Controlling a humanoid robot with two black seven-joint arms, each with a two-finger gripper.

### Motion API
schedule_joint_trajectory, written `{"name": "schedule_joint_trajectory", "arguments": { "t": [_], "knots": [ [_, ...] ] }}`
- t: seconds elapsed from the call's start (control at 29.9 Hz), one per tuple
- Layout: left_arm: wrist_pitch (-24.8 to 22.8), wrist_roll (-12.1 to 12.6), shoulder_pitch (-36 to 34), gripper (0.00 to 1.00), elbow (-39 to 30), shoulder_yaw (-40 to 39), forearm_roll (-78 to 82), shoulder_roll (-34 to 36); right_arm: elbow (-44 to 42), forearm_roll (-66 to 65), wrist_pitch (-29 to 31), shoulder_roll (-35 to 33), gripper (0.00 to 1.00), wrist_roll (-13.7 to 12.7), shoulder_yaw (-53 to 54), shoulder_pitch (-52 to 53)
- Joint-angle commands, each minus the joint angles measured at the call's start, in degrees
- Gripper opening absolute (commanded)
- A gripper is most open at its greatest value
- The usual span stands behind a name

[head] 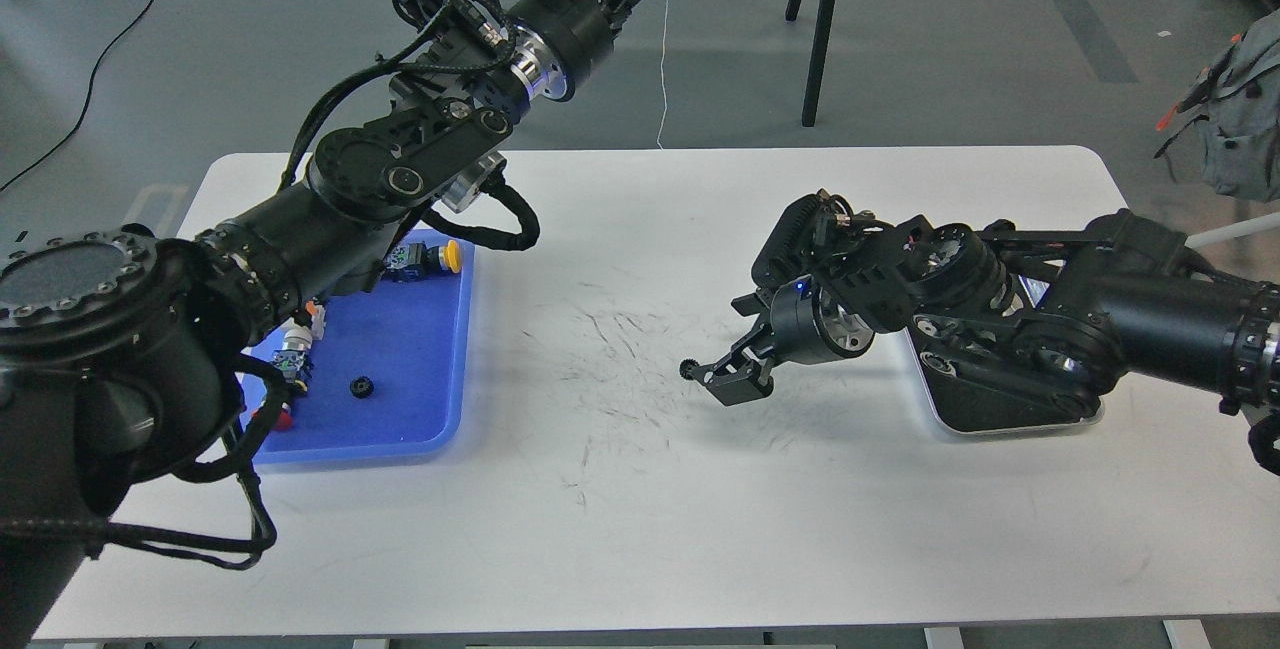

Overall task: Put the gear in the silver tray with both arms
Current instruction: 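Reach the right gripper down to the black gear on the table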

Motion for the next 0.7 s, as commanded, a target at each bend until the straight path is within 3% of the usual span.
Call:
{"name": "schedule_joint_trajectory", "arguments": {
  "t": [0.0,0.23,0.67],
  "knots": [
    [0.0,0.0,0.0,0.99,0.0,-0.05,0.0,0.0,-2.07,-0.08,-0.06,1.78,0.96,0.05,-0.03,-0.68],
    [0.0,0.0,0.0,0.99,0.0,-0.14,0.0,0.0,-6.73,-0.08,-0.76,5.22,0.92,-0.03,0.15,-3.4],
    [0.0,0.0,-0.08,0.99,0.0,-0.14,0.0,0.0,-8.05,-0.08,-0.85,6.54,0.65,-0.21,0.32,-4.72]
  ]
}}
